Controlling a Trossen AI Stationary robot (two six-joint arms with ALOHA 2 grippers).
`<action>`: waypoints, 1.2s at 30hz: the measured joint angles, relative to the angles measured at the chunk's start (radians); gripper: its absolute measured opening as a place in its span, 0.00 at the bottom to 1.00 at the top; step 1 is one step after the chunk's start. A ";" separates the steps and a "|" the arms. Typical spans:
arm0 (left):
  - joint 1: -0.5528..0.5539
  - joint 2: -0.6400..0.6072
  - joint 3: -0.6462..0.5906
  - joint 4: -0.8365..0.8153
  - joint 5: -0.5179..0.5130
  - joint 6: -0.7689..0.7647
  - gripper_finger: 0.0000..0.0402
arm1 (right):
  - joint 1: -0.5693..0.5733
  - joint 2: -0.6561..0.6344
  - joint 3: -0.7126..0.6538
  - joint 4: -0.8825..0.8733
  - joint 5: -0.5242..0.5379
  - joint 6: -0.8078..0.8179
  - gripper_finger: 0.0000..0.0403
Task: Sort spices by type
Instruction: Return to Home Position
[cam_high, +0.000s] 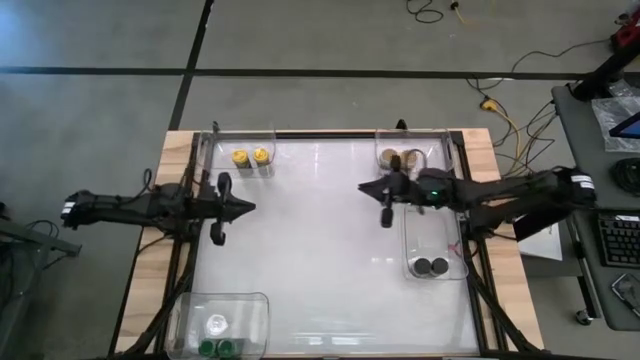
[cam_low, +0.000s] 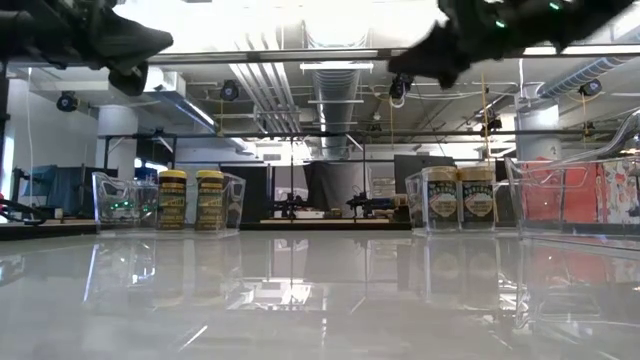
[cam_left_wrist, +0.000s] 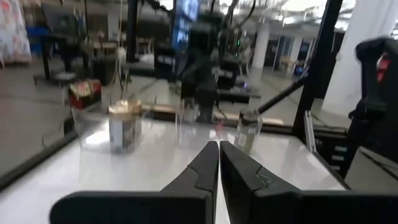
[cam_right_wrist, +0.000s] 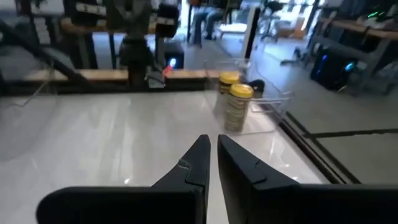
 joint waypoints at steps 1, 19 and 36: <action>0.000 -0.014 -0.012 0.013 0.000 0.007 0.00 | -0.001 -0.037 -0.047 0.031 0.001 0.011 0.06; 0.000 -0.253 -0.084 -0.088 0.083 0.074 0.00 | 0.011 -0.761 -0.333 -0.343 -0.150 0.150 0.05; 0.000 -0.306 -0.172 -0.141 0.065 0.031 0.00 | 0.018 -1.009 -0.506 -0.293 -0.255 0.203 0.05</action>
